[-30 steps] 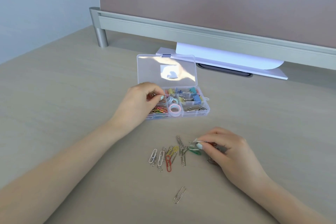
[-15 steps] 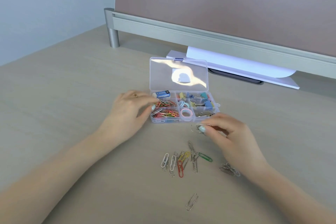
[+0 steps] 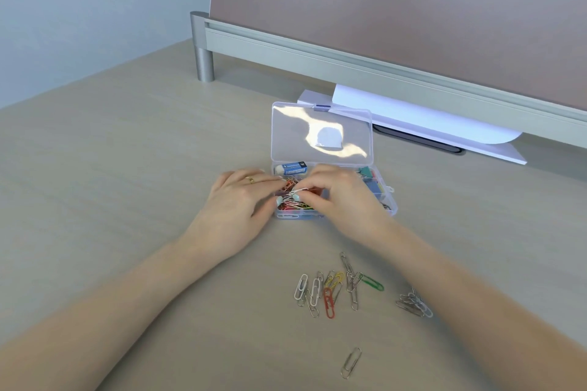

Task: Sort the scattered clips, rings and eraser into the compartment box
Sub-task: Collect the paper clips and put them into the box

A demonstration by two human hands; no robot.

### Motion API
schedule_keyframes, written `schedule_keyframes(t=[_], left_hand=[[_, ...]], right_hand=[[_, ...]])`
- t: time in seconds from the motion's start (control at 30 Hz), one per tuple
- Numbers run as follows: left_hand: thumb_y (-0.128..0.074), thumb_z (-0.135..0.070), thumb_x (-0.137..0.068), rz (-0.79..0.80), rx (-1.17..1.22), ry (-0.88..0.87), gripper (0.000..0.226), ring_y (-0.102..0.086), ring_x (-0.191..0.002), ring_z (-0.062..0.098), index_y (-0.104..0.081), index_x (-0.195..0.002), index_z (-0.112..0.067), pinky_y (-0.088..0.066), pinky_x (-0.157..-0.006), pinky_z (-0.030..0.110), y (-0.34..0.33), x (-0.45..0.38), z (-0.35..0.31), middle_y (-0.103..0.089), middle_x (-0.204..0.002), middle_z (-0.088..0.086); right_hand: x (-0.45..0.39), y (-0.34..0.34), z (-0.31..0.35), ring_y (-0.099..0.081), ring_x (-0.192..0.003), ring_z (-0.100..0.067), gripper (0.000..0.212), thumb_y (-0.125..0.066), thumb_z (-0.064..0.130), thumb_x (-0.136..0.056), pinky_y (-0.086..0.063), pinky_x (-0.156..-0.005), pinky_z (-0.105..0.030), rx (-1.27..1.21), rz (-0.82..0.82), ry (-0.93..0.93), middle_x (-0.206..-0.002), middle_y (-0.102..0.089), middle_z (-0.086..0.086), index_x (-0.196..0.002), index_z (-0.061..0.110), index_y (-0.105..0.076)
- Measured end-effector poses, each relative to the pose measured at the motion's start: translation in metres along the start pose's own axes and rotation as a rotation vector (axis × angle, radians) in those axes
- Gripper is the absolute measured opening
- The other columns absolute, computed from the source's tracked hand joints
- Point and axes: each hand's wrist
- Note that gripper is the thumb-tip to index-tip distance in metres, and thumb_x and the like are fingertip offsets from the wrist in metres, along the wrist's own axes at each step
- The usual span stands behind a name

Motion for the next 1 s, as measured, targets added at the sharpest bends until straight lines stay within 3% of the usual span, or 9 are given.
schedule_keyframes(t=[0.17,0.3,0.43,0.53,0.67,0.8,1.0], left_hand=[[-0.03,-0.044,-0.077,-0.001,-0.039,0.089,0.052,-0.048,-0.113,0.024,-0.06,-0.113,-0.021,-0.027,-0.091,0.033,0.001,0.0,-0.001,-0.06,-0.12,0.0],[-0.032,-0.046,-0.076,-0.004,-0.091,0.116,0.052,-0.05,-0.11,0.027,-0.061,-0.111,-0.02,-0.031,-0.093,0.037,0.003,0.001,-0.002,-0.062,-0.115,0.002],[-0.031,-0.043,-0.081,0.032,-0.157,0.067,0.048,-0.04,-0.111,0.019,-0.06,-0.112,-0.021,-0.022,-0.092,0.03,0.001,0.003,-0.001,-0.061,-0.117,0.002],[-0.029,-0.05,-0.082,0.073,-0.197,0.07,0.051,-0.042,-0.114,0.022,-0.057,-0.115,-0.023,-0.02,-0.093,0.031,0.001,0.004,-0.002,-0.059,-0.12,0.002],[-0.024,-0.053,-0.082,0.113,-0.2,0.08,0.056,-0.042,-0.119,0.024,-0.053,-0.12,-0.023,-0.018,-0.097,0.033,0.002,0.004,-0.005,-0.055,-0.126,0.001],[-0.024,-0.049,-0.083,0.1,-0.182,0.055,0.052,-0.041,-0.119,0.024,-0.054,-0.118,-0.025,-0.025,-0.1,0.04,0.003,0.004,-0.009,-0.053,-0.127,0.0],[-0.024,-0.049,-0.084,0.106,-0.167,0.035,0.052,-0.032,-0.117,0.018,-0.055,-0.118,-0.024,-0.018,-0.099,0.036,0.004,0.005,-0.007,-0.053,-0.127,0.001]], right_hand=[[-0.001,-0.006,-0.004,-0.049,-0.064,0.003,0.009,-0.065,0.018,-0.081,-0.037,-0.065,-0.018,0.057,-0.014,0.072,-0.079,-0.058,0.006,-0.085,0.017,-0.072],[-0.002,0.001,-0.006,-0.053,-0.071,-0.005,0.01,-0.068,0.023,-0.079,-0.041,-0.068,-0.017,0.036,-0.041,0.05,-0.084,-0.057,0.006,-0.088,0.018,-0.07],[-0.005,0.013,-0.006,-0.051,-0.073,-0.001,0.002,-0.066,0.016,-0.08,-0.037,-0.064,-0.007,-0.055,-0.049,-0.046,-0.078,-0.053,0.011,-0.078,0.015,-0.065],[-0.01,0.016,-0.008,-0.052,-0.071,-0.004,0.008,-0.061,0.015,-0.084,-0.039,-0.067,-0.015,-0.059,-0.063,-0.062,-0.079,-0.053,0.006,-0.079,0.012,-0.067],[-0.015,0.009,-0.009,-0.053,-0.087,-0.015,0.021,-0.051,0.021,-0.088,-0.039,-0.08,-0.028,0.095,0.009,0.025,-0.093,-0.055,0.005,-0.101,0.021,-0.069],[-0.013,0.003,-0.011,-0.044,-0.102,-0.017,0.025,-0.048,0.023,-0.092,-0.023,-0.087,-0.028,0.234,0.087,0.042,-0.106,-0.055,0.003,-0.11,0.025,-0.064],[0.002,0.016,-0.012,-0.044,-0.097,-0.013,0.035,-0.041,0.028,-0.087,-0.038,-0.09,-0.034,0.136,-0.01,-0.016,-0.101,-0.048,0.011,-0.115,0.023,-0.061]])
Point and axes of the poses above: each hand's wrist, its own x-axis away from the middle knuckle, its own y-axis out of the back of the hand, z = x × y
